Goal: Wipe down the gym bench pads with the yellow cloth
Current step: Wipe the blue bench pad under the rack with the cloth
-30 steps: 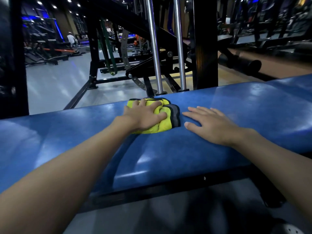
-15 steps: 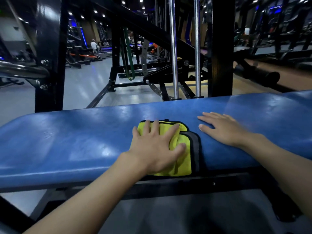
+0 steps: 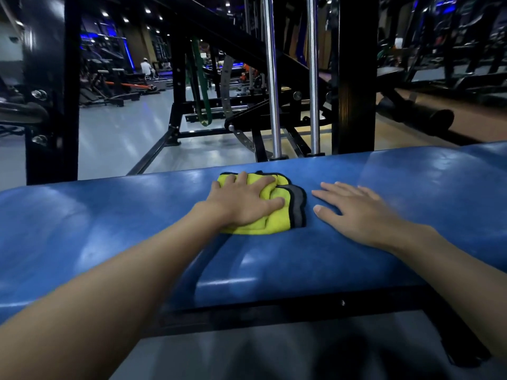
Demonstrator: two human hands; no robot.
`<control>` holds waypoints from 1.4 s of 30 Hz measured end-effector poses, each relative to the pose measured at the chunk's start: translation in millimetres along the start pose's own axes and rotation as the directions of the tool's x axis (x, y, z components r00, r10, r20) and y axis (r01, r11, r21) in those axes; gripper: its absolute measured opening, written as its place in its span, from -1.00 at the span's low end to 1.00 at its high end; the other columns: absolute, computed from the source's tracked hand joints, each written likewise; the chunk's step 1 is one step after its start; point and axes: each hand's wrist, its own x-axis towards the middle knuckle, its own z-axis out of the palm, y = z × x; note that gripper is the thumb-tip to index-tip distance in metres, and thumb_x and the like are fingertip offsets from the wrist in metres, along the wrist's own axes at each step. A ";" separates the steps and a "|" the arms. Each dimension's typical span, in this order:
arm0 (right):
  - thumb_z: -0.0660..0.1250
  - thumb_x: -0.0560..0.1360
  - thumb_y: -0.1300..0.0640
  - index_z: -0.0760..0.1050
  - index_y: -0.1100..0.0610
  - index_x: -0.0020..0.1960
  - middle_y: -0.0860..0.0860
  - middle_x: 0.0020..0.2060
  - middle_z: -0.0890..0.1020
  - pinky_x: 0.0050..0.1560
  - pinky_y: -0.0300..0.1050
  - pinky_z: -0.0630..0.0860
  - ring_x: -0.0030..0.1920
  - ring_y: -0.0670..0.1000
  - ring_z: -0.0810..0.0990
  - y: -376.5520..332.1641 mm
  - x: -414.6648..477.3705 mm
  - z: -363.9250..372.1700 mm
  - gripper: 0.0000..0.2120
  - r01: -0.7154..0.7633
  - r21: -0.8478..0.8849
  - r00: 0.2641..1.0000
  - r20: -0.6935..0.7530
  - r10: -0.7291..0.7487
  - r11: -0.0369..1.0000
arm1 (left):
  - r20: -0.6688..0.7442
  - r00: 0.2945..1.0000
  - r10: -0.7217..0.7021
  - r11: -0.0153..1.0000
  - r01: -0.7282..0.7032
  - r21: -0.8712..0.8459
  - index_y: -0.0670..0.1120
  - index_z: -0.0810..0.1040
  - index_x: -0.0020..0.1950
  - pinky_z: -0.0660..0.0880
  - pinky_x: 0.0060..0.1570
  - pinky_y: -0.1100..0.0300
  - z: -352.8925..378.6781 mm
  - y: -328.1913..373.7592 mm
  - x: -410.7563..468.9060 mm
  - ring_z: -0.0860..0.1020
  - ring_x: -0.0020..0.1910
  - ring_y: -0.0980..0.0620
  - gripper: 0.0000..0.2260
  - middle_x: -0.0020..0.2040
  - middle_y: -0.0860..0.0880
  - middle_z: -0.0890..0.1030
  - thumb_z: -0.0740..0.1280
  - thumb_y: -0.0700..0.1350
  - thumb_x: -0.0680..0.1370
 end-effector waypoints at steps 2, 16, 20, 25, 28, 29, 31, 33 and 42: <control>-0.07 0.61 -0.30 0.11 -0.22 0.57 -0.19 0.59 0.06 0.54 -0.02 -0.15 0.57 -0.14 -0.05 -0.5 0.4 0.2 -0.45 0.001 0.008 1.000 0.008 -0.001 1.000 | -0.023 1.000 -0.016 1.000 0.016 -0.012 0.38 0.05 0.54 0.04 0.47 -0.27 -0.9 -3.3 27.4 0.09 0.56 -0.23 -0.39 0.60 -0.10 0.13 -0.01 0.48 0.50; -0.09 0.53 -0.33 0.15 -0.26 0.53 -0.24 0.57 0.10 0.53 -0.04 -0.14 0.57 -0.17 -0.04 -3.5 1.8 -1.7 -0.42 -0.004 0.023 1.000 -0.013 0.005 1.000 | -0.002 0.999 -0.043 0.999 0.043 0.016 0.35 0.07 0.55 0.09 0.42 -0.29 -9.5 -11.0 112.2 0.13 0.55 -0.25 -0.38 0.57 -0.15 0.18 -0.06 0.47 0.51; -0.02 0.59 -0.29 0.16 -0.24 0.54 -0.22 0.57 0.11 0.53 -0.04 -0.14 0.57 -0.16 -0.03 -4.7 0.4 -3.3 -0.48 -0.009 0.044 1.000 -0.015 0.010 0.999 | -0.025 0.999 -0.037 0.999 0.037 0.010 0.36 0.06 0.56 0.00 0.48 -0.28 -4.7 -9.8 88.2 0.05 0.58 -0.22 -0.40 0.61 -0.13 0.13 -0.05 0.45 0.53; 0.01 0.60 -0.28 0.18 -0.23 0.55 -0.21 0.57 0.12 0.53 -0.04 -0.13 0.57 -0.14 -0.01 -4.9 -2.3 -3.8 -0.48 -0.014 0.062 1.000 -0.021 0.016 0.998 | -0.054 0.998 0.038 0.999 -0.037 0.012 0.36 0.07 0.54 -0.01 0.49 -0.27 3.4 -11.1 31.8 0.06 0.57 -0.21 -0.43 0.59 -0.12 0.15 -0.04 0.44 0.53; 0.01 0.61 -0.29 0.18 -0.22 0.55 -0.19 0.57 0.14 0.53 -0.01 -0.10 0.57 -0.12 0.02 -3.9 -2.4 -2.9 -0.47 -0.012 0.042 1.000 -0.025 0.013 0.999 | -0.024 0.996 0.081 0.997 -0.081 0.018 0.36 0.04 0.54 -0.04 0.50 -0.27 5.0 -10.3 -10.6 0.05 0.57 -0.19 -0.40 0.59 -0.11 0.14 -0.09 0.44 0.50; 0.01 0.61 -0.29 0.18 -0.22 0.55 -0.18 0.57 0.14 0.53 0.00 -0.09 0.57 -0.11 0.03 -3.8 -2.7 -2.8 -0.47 -0.010 0.032 1.000 -0.028 0.010 0.999 | -0.013 0.996 0.087 0.996 -0.086 0.024 0.36 0.03 0.55 -0.06 0.50 -0.27 5.1 -9.8 -24.6 0.04 0.57 -0.18 -0.40 0.59 -0.11 0.13 -0.09 0.44 0.51; 0.01 0.61 -0.29 0.18 -0.20 0.56 -0.17 0.57 0.15 0.52 0.01 -0.07 0.57 -0.10 0.05 -4.5 -3.0 -3.6 -0.46 -0.006 0.019 1.000 -0.028 0.006 1.000 | -0.005 0.996 0.094 0.995 -0.094 0.037 0.36 0.00 0.55 -0.07 0.51 -0.27 5.8 -8.7 -50.8 0.01 0.58 -0.16 -0.43 0.60 -0.10 0.11 -0.08 0.43 0.54; 0.01 0.61 -0.29 0.19 -0.18 0.56 -0.15 0.58 0.16 0.53 0.02 -0.05 0.57 -0.08 0.06 -4.5 -3.4 -4.2 -0.45 -0.005 0.019 1.000 -0.028 0.006 1.000 | -0.013 0.994 0.106 0.993 -0.105 0.051 0.37 -0.02 0.56 -0.07 0.51 -0.26 7.4 -6.6 -74.2 -0.01 0.59 -0.14 -0.42 0.61 -0.11 0.10 -0.09 0.42 0.54; 0.02 0.58 -0.33 0.27 -0.21 0.51 -0.15 0.56 0.22 0.51 0.24 -0.15 0.58 -0.05 0.06 -16.8 2.0 -18.9 -0.47 -0.045 -0.064 0.999 0.008 0.045 0.997 | -0.097 0.992 0.077 0.995 -0.070 0.073 0.34 -0.10 0.57 -0.12 0.53 -0.23 11.0 -0.8 -125.2 -0.12 0.62 -0.13 -0.39 0.65 -0.10 -0.03 -0.12 0.46 0.54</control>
